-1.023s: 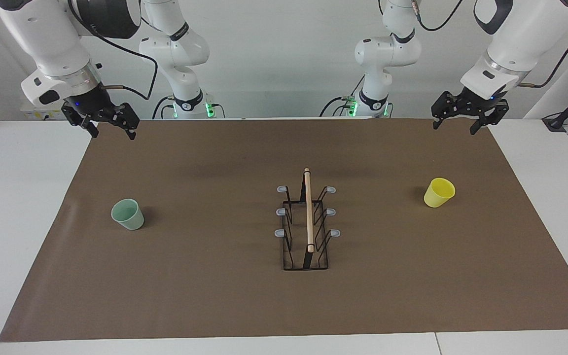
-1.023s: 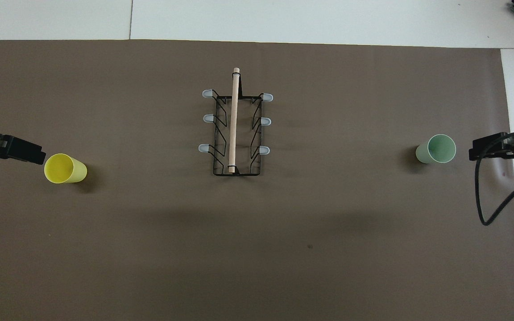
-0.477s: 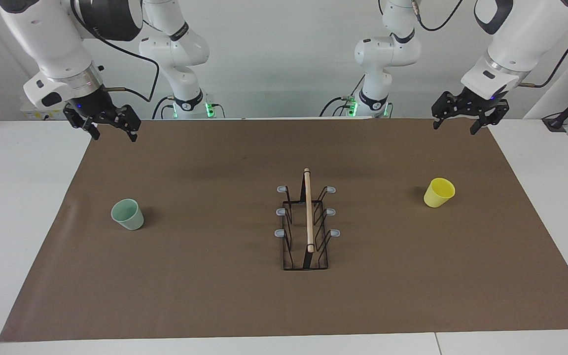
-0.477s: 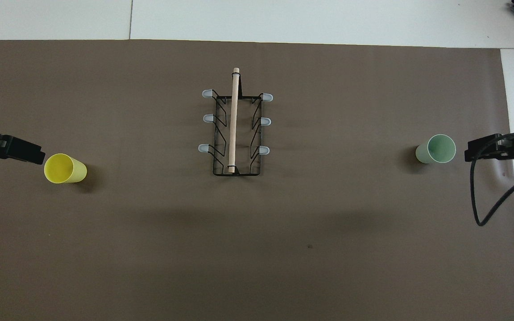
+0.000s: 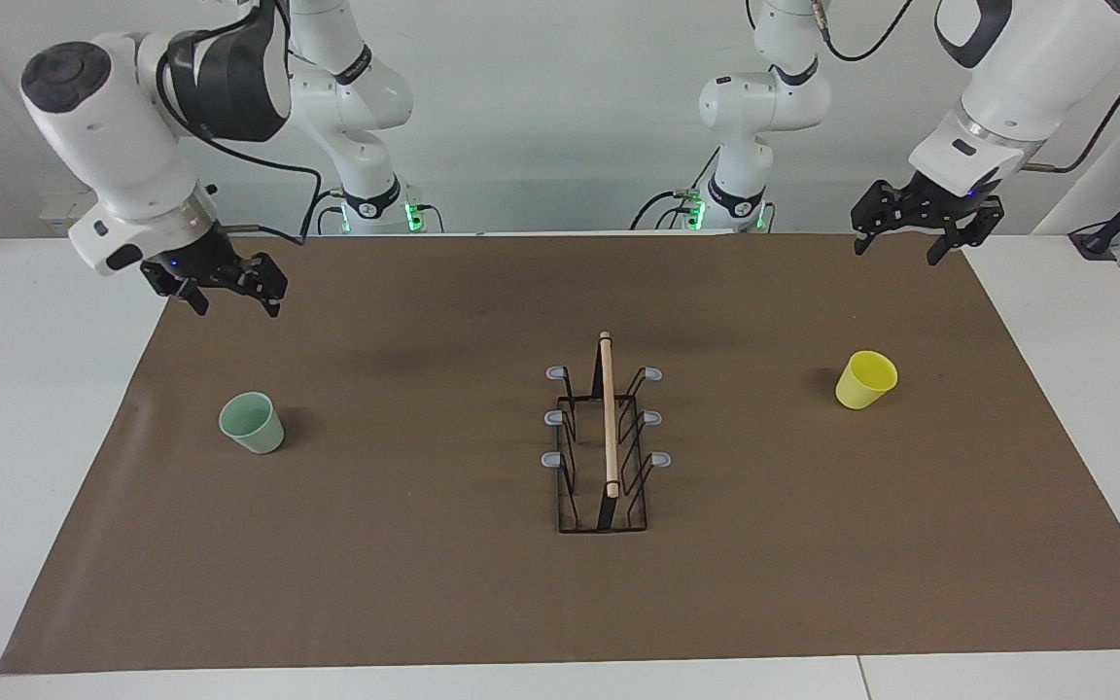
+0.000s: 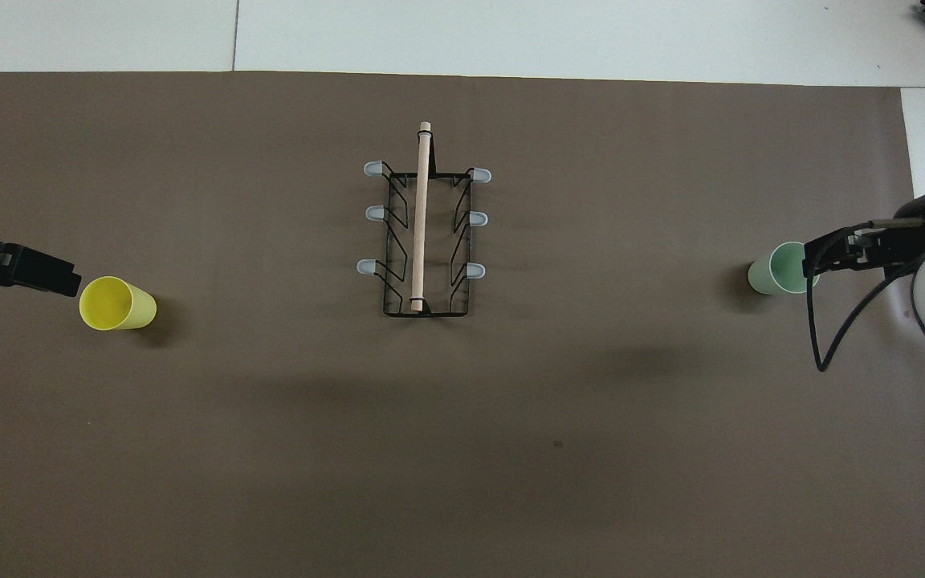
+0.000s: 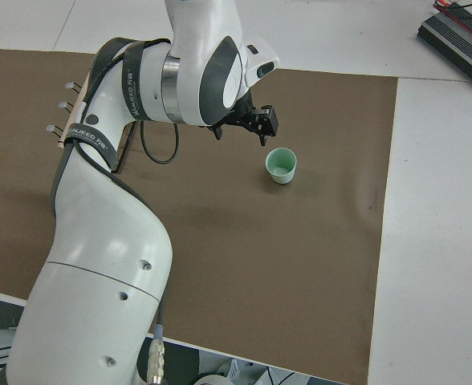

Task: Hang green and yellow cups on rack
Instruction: 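Reach the right gripper down to the pale green cup and grasp it, then lift the green cup with the right gripper while the left gripper grasps the yellow cup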

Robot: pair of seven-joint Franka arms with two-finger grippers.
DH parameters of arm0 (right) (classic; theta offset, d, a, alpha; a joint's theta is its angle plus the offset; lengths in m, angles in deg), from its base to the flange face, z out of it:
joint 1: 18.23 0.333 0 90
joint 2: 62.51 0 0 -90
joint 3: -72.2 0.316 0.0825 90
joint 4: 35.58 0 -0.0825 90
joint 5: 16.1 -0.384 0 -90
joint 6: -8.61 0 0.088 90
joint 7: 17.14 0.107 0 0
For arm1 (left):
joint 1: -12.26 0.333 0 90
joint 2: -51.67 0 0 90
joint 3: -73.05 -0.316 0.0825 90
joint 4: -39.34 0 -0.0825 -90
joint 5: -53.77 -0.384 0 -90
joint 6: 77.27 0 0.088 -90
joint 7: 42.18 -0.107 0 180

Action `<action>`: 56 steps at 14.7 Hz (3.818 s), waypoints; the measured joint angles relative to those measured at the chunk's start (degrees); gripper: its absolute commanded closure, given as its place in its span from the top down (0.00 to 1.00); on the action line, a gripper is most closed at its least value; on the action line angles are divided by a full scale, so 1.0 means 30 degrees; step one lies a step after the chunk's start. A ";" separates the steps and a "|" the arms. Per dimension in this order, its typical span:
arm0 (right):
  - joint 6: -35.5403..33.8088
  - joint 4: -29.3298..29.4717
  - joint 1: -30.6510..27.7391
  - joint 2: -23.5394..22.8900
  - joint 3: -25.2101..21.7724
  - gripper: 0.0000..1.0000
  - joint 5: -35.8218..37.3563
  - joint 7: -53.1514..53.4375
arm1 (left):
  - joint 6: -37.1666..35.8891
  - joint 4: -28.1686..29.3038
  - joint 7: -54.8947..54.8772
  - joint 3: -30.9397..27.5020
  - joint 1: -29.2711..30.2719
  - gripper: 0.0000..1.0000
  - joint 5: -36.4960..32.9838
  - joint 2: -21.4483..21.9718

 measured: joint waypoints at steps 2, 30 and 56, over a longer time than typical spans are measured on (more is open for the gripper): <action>0.0191 0.2264 -0.0078 -0.2595 0.0003 1.00 0.0012 -0.0738 | 0.0000 0.0000 0.0000 -0.0007 0.0005 1.00 0.0000 0.0000; -0.0313 -0.1781 0.3252 -0.9631 0.2678 1.00 2.0561 -1.4724 | 0.2096 0.1123 0.0004 -0.0159 0.1447 1.00 0.0000 -0.0099; 0.0646 -0.2274 0.2295 -0.8187 0.2688 0.00 1.9621 -1.0735 | 0.7090 -0.1968 1.3817 -0.0804 0.7755 1.00 0.7566 -0.9712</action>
